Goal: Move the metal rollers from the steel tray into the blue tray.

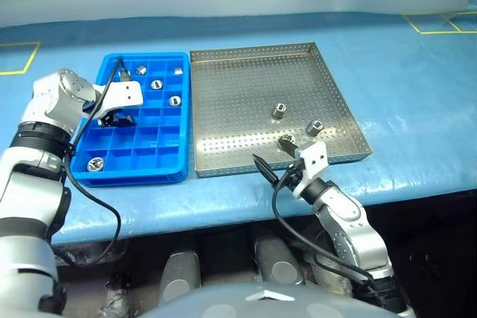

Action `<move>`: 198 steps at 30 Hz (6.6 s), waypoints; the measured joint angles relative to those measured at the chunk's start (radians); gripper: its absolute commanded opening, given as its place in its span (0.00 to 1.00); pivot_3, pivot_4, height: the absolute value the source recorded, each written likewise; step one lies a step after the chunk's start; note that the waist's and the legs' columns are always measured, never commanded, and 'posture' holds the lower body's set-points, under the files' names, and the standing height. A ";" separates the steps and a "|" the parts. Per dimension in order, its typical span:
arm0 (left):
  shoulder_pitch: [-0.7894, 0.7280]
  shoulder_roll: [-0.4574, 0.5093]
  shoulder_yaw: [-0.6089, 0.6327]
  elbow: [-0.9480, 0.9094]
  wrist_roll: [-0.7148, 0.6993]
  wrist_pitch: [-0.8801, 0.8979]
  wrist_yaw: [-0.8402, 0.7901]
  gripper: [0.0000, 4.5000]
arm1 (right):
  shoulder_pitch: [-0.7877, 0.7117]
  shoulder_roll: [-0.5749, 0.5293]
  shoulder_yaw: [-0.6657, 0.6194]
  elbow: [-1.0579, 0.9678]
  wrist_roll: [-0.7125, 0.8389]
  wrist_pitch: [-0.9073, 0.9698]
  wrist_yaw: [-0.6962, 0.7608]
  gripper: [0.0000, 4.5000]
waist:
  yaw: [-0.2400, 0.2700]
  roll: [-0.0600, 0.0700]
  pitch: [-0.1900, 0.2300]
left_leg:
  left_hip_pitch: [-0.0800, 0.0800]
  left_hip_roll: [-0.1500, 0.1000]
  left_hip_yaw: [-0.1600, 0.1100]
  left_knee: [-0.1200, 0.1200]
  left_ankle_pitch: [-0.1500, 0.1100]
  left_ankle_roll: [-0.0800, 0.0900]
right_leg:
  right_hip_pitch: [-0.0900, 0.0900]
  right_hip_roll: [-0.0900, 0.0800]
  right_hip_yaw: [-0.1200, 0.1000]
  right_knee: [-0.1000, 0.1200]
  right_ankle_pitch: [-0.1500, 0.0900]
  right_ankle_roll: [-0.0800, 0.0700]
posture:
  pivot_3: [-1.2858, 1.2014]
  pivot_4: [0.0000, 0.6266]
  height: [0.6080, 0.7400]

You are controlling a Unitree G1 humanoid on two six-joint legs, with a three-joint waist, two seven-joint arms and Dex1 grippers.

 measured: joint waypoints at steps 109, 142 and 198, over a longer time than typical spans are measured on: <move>0.786 -0.707 0.782 -1.263 -0.914 0.744 1.280 0.16 | -0.415 0.101 0.177 0.356 -0.224 -0.163 0.028 1.00 | 0.124 -0.003 0.002 | -0.002 -0.002 -0.007 -0.002 0.002 -0.005 | 0.001 -0.003 -0.009 -0.005 -0.001 -0.003 | 0.53 0.24 1.00; 0.672 -0.666 0.313 -1.030 -0.647 0.383 0.949 0.66 | -0.202 0.012 -0.073 0.057 -0.027 0.017 -0.014 1.00 | 0.114 -0.003 0.001 | -0.005 -0.002 -0.007 -0.009 0.002 -0.004 | 0.002 -0.004 -0.009 -0.018 0.001 -0.001 | 0.48 0.24 1.00; 0.992 -0.689 0.399 -1.309 -0.490 0.130 0.982 0.67 | -0.727 0.017 -0.043 0.310 0.067 0.427 0.068 0.38 | 0.159 0.000 0.001 | -0.004 -0.001 -0.008 -0.010 0.002 -0.002 | 0.002 -0.002 -0.011 -0.017 0.001 0.000 | 0.62 0.24 1.00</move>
